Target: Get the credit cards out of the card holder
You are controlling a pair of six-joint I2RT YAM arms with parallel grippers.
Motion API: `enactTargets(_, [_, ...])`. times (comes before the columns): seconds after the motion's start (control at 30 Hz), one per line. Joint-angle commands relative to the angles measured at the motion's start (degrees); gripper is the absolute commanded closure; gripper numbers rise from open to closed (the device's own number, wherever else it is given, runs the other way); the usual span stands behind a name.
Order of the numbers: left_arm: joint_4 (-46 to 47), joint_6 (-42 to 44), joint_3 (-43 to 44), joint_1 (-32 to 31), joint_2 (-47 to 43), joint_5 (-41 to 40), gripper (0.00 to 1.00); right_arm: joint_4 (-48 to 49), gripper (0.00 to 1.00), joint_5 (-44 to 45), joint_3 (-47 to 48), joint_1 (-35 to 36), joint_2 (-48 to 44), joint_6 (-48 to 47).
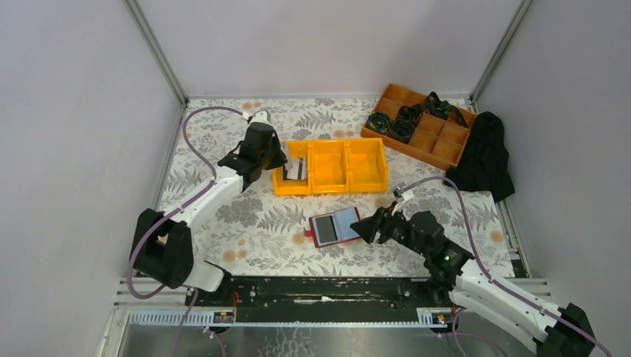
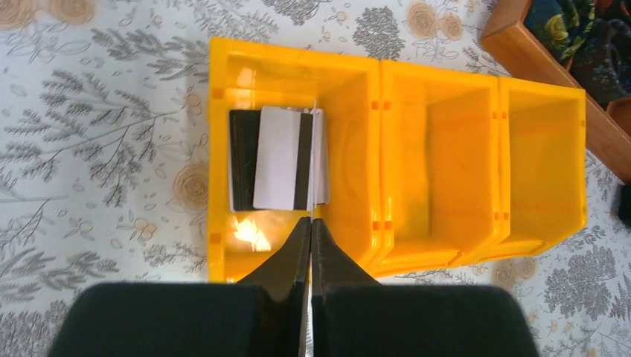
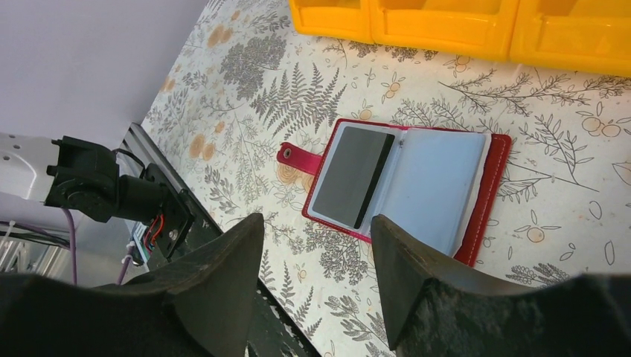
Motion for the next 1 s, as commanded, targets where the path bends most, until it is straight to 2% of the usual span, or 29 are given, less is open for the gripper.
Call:
enactTargets(0.0, [0.86, 3.35, 5.9, 0.89, 3.89, 4.57, 1.0, -0.01, 0.38, 1.7, -0.54, -0.13, -1.98, -2.2])
enactTargets(0.2, [1.15, 4.37, 9.87, 1.15, 11.64, 11.48, 1.0, -0.31, 0.38, 1.96, -0.79, -0.09, -1.91, -2.92])
enactTargets(0.6, [-0.82, 6.46, 16.39, 1.58, 22.4, 16.1, 1.0, 0.74, 0.38, 0.57, -0.83, -0.07, -0.08, -4.71])
enactTargets(0.77, [-0.88, 6.47, 17.47, 1.97, 25.3, 16.42, 1.0, -0.29, 0.22, 1.23, -0.95, -0.06, -0.78, -4.79])
enactTargets(0.97, [-2.22, 6.72, 19.03, 2.81, 27.86, 15.8, 1.0, -1.1, 0.2, 1.67, -0.83, -0.13, -1.1, -5.26])
